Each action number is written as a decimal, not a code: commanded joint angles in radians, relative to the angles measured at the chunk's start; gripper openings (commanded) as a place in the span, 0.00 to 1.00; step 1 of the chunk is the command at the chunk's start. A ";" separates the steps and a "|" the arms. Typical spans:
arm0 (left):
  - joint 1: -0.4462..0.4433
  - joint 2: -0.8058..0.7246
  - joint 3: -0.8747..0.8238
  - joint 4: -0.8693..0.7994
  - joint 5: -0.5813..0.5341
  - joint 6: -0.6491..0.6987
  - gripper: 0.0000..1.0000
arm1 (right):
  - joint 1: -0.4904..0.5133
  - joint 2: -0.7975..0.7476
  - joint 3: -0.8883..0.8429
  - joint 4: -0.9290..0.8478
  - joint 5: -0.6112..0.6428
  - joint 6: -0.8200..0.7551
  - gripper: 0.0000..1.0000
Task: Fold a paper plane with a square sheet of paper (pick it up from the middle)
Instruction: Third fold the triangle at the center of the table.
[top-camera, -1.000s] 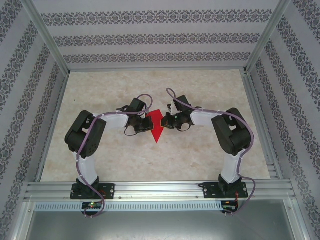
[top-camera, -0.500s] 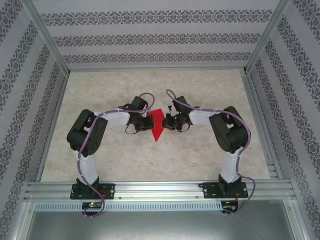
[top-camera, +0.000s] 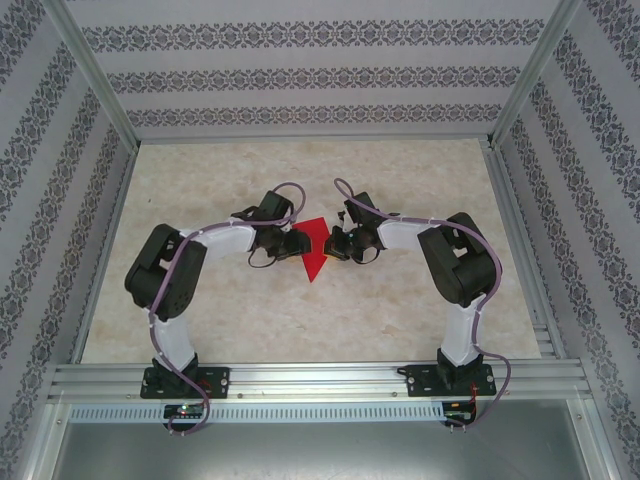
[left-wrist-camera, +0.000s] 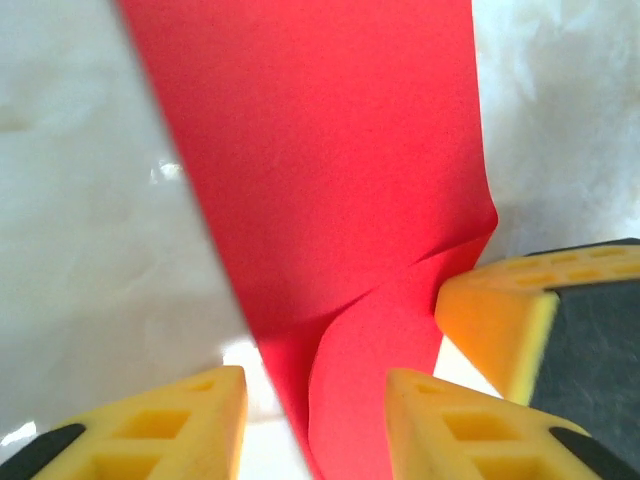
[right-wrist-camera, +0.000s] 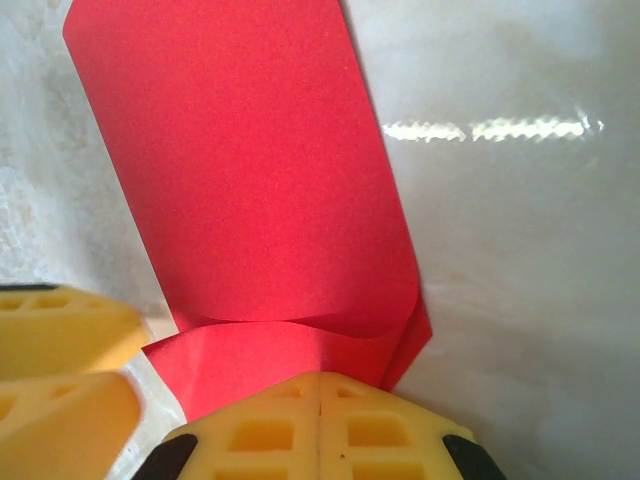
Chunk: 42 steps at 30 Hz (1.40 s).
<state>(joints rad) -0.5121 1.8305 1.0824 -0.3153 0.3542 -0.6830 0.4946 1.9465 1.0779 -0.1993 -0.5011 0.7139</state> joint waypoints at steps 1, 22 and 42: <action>-0.014 -0.101 -0.066 0.070 -0.030 -0.065 0.43 | -0.013 0.024 -0.027 -0.031 0.065 0.032 0.02; -0.128 -0.016 -0.202 0.273 0.063 -0.203 0.14 | -0.028 0.034 -0.033 -0.047 0.084 0.060 0.01; -0.128 -0.100 -0.229 0.223 0.022 -0.162 0.11 | -0.041 0.034 -0.016 -0.074 0.108 0.025 0.01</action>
<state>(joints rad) -0.6361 1.7676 0.8658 -0.0753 0.3817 -0.8684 0.4816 1.9465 1.0763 -0.2020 -0.4984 0.7586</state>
